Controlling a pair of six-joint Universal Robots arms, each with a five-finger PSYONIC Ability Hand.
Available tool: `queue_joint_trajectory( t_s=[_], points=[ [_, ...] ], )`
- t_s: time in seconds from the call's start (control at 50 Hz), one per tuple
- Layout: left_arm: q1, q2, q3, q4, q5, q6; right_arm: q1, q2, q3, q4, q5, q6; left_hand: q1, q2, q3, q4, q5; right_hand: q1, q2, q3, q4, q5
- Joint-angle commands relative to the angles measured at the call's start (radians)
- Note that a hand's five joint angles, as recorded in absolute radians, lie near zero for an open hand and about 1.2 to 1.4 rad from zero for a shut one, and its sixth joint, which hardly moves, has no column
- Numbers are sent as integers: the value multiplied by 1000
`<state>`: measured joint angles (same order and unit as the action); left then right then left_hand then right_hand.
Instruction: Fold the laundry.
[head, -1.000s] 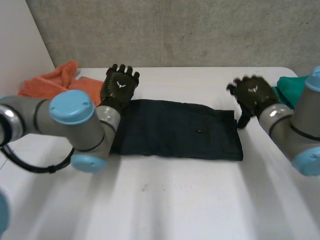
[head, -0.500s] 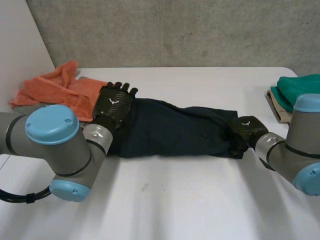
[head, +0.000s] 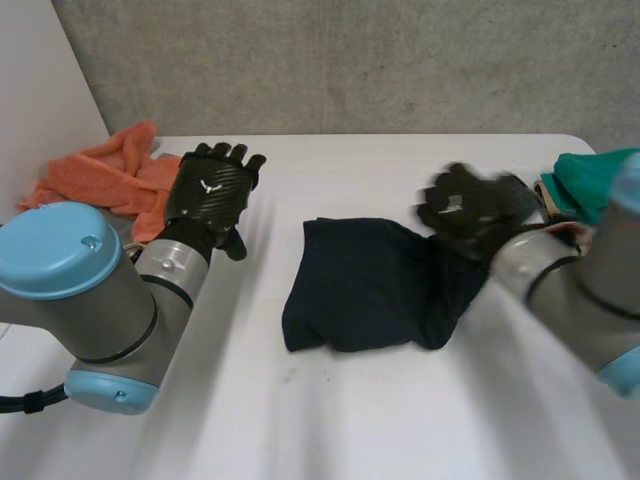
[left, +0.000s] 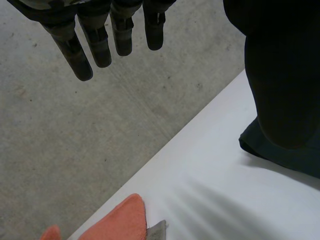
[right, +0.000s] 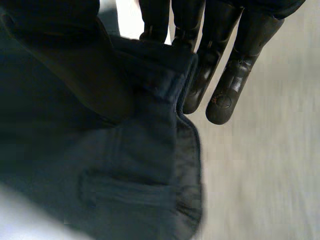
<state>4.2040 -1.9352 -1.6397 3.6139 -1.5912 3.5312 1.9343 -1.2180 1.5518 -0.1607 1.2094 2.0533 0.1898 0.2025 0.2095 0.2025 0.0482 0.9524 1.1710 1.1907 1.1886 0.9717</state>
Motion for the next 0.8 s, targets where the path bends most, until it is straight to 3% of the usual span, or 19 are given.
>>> queue_joint_trajectory(
  t_s=[0.02,0.12,0.16,0.18,0.22,0.26,0.28,0.32,0.38,0.5,0.6,0.7,0.8],
  points=[
    [2,2,11,3,-3,-2,213,167,-13,-106,-240,-2,-15,-28,-35,-28,-48,444,225,206,208,250],
    [7,-2,46,6,-4,-3,245,212,-18,-118,-257,31,-15,-28,-35,-28,-48,384,165,145,148,190],
    [10,-7,84,8,-10,-6,245,213,-33,-123,-248,91,-15,-28,-35,-28,-48,-108,-326,-346,-344,-301],
    [8,-16,110,8,-10,-12,241,204,-41,-125,-243,170,-15,-28,-35,-28,-48,-528,-747,-767,-765,-722],
    [7,-21,153,9,-12,-28,236,166,-55,-126,-222,363,-15,-28,-35,-28,-48,-778,-996,-1016,-1014,-972],
    [4,-31,185,9,-13,-40,229,115,-55,-128,-188,528,-15,-28,-35,-28,-48,-778,-996,-1016,-1014,-972],
    [-4,-47,216,6,-15,-54,213,59,-58,-129,-135,708,-15,-28,-35,-28,-48,-778,-996,-1016,-1014,-972],
    [-22,-67,263,-1,-13,-90,177,17,-59,-123,-67,878,-15,-28,-35,-28,-48,-778,-996,-1016,-1014,-972],
    [-62,-82,300,-9,-9,-133,97,-26,-56,-93,22,1045,-15,-28,-35,-28,-48,-778,-996,-1016,-1014,-972],
    [-157,-163,369,-82,-4,-167,23,-17,-96,103,117,1010,-15,-28,-35,-28,-48,-778,-996,-1016,-1014,-972],
    [-232,-290,448,-197,-9,-170,22,64,-145,167,154,937,-15,-27,-34,-27,-47,-778,-996,-1016,-1014,-972],
    [-237,-370,471,-259,-39,-163,31,132,-176,171,148,921,-9,-21,-28,-21,-42,-778,-996,-1016,-1014,-972],
    [-234,-418,477,-299,-124,-118,35,225,-225,181,134,907,6,-7,-14,-7,-27,-778,-996,-1016,-1014,-972]
  ],
)
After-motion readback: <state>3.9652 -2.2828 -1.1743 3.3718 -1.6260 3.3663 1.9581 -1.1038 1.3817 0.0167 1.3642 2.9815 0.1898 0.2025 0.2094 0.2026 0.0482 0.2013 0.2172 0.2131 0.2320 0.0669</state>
